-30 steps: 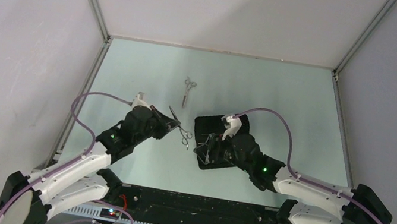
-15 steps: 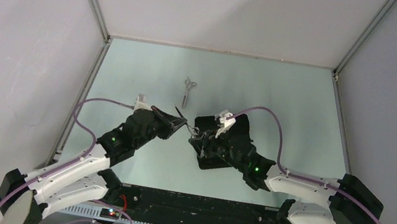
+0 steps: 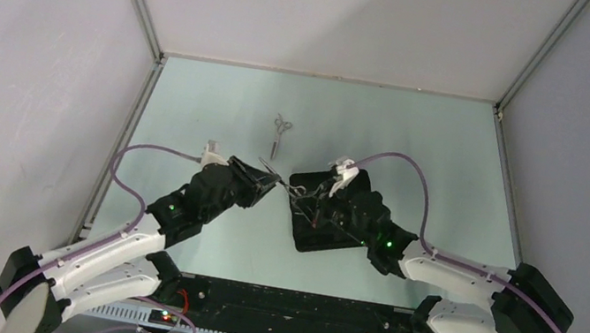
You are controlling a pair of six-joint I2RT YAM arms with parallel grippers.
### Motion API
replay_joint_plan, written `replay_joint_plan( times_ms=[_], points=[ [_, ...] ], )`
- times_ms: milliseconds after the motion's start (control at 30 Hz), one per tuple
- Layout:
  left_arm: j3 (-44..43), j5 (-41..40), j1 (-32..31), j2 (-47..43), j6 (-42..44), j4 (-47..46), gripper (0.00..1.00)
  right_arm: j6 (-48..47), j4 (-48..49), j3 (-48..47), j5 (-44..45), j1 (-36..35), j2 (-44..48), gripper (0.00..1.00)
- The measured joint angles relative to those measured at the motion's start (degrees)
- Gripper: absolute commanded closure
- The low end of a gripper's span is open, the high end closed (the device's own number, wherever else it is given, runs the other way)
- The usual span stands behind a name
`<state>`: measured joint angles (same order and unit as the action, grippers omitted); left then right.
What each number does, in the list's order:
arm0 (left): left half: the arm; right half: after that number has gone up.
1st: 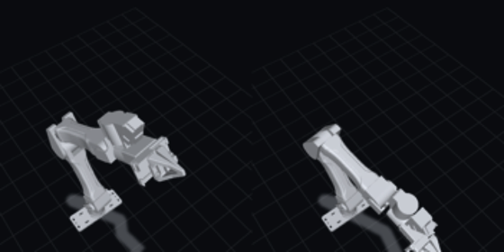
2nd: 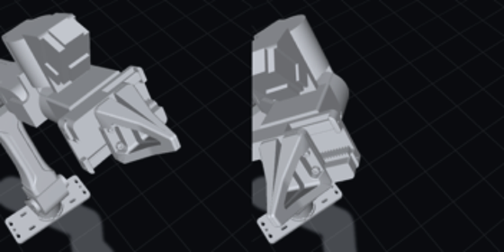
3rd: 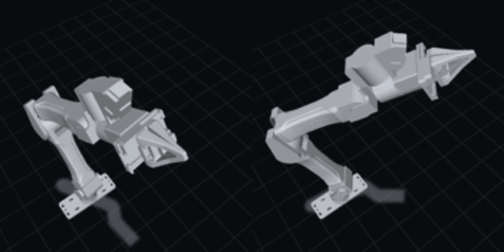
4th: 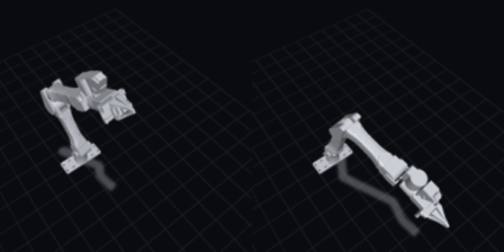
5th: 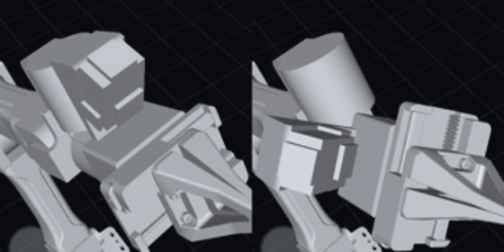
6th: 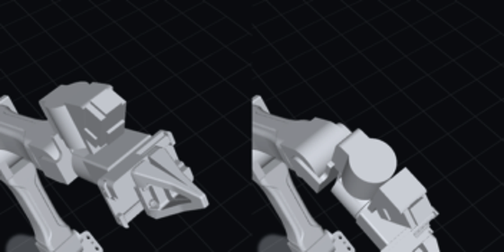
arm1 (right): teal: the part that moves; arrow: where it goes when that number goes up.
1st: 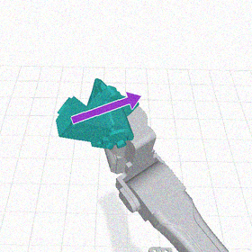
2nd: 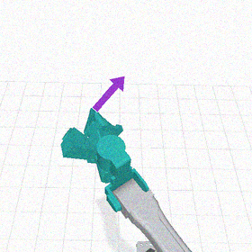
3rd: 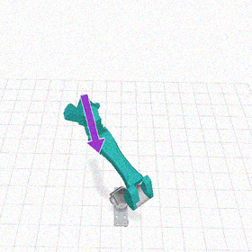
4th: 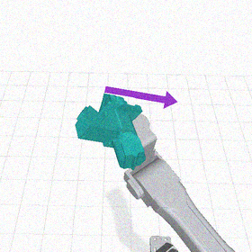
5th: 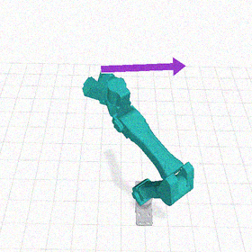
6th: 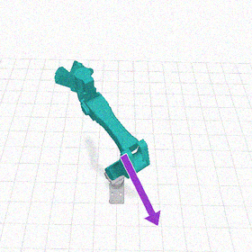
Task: Sort the hair-cutting tools
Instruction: Pick up the scissors from the center of the board.
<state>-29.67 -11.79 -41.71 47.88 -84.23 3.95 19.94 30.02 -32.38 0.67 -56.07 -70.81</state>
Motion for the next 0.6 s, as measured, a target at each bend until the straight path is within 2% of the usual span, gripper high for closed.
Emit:
replay_joint_plan(
  times_ms=[33,67,133,200,333,500,600],
  points=[
    [-0.11,-0.57,-0.09,-0.07,0.87,0.39,0.44,0.70,-1.57,-0.02,-1.95,1.73,0.72,1.00],
    [-0.37,-1.14,-0.09,-0.09,2.23,1.05,0.33,1.11,-2.84,-0.02,-2.93,2.95,1.33,1.00],
    [-2.08,-2.45,-0.09,0.11,5.11,3.74,0.22,2.14,-6.32,-0.02,-5.75,6.64,2.89,1.00],
    [-4.87,-3.58,-0.07,0.70,8.74,6.10,0.17,2.80,-10.73,-0.04,-8.44,11.52,5.07,1.00],
    [-9.66,-4.68,-0.07,3.69,14.84,8.26,0.14,4.57,-19.23,-0.04,-14.08,22.40,9.97,1.00],
    [-13.22,-3.04,-0.07,13.64,20.72,10.82,0.22,4.94,-30.82,-0.15,-22.73,41.29,14.78,1.00],
    [-14.78,0.28,-0.20,21.22,23.67,12.02,0.26,3.89,-36.15,-0.17,-26.88,48.70,15.28,1.00]
  ],
)
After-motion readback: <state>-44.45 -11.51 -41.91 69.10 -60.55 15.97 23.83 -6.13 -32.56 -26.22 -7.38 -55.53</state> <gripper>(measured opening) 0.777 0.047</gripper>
